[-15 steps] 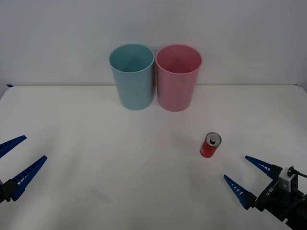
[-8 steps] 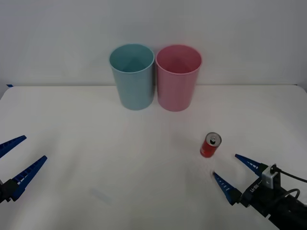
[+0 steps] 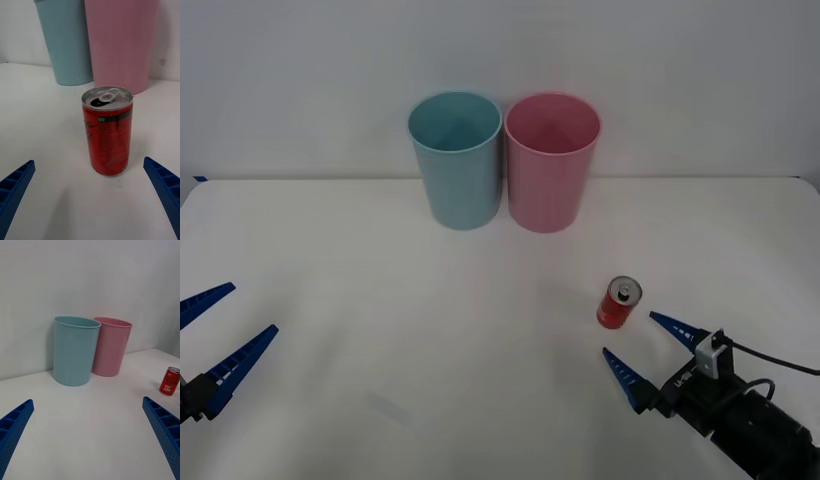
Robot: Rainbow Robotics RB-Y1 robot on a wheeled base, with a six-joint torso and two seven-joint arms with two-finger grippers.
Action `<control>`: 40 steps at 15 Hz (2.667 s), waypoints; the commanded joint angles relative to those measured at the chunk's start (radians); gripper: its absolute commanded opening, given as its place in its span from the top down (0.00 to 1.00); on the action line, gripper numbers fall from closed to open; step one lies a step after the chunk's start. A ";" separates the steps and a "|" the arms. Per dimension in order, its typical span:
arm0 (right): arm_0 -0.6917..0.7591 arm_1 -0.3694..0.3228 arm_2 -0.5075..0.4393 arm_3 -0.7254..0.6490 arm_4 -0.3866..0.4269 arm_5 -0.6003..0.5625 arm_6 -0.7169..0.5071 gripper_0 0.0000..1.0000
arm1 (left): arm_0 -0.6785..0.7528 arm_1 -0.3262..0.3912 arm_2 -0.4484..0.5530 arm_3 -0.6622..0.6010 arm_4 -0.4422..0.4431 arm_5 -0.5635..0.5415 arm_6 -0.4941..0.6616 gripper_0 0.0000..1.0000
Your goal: Grasp the object on the table and drop it into the matching bin: aluminum can to the light blue bin, PET bottle to the pink bin.
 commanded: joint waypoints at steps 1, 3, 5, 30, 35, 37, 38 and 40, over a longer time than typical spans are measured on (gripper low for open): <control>-0.022 0.003 0.013 0.000 0.000 0.028 0.003 0.00 | 0.000 0.000 0.000 0.000 0.000 0.000 0.000 0.00; -0.049 0.003 0.016 0.035 0.000 0.030 0.004 0.00 | 0.000 0.000 0.000 0.000 0.000 0.000 0.000 0.00; -0.095 0.006 0.015 0.095 0.000 0.022 0.013 0.00 | 0.000 0.000 0.000 0.000 0.000 0.000 0.000 0.00; -0.184 0.051 0.102 0.101 -0.003 0.209 0.033 1.00 | 0.000 0.000 0.000 0.000 0.000 0.000 0.000 0.00; -0.184 0.049 0.104 0.101 -0.017 0.201 0.038 1.00 | 0.000 0.000 0.000 0.000 0.000 0.000 0.000 0.00; -0.184 0.049 0.104 0.101 -0.023 0.197 0.040 1.00 | 0.000 0.000 0.000 0.000 0.000 0.000 0.000 0.00; -0.184 0.049 0.104 0.097 -0.028 0.197 0.040 1.00 | 0.000 0.000 0.000 0.000 0.000 0.000 0.000 0.00; -0.183 0.048 0.104 0.089 -0.034 0.191 0.036 1.00 | 0.000 0.000 0.000 0.000 0.000 0.000 0.000 0.00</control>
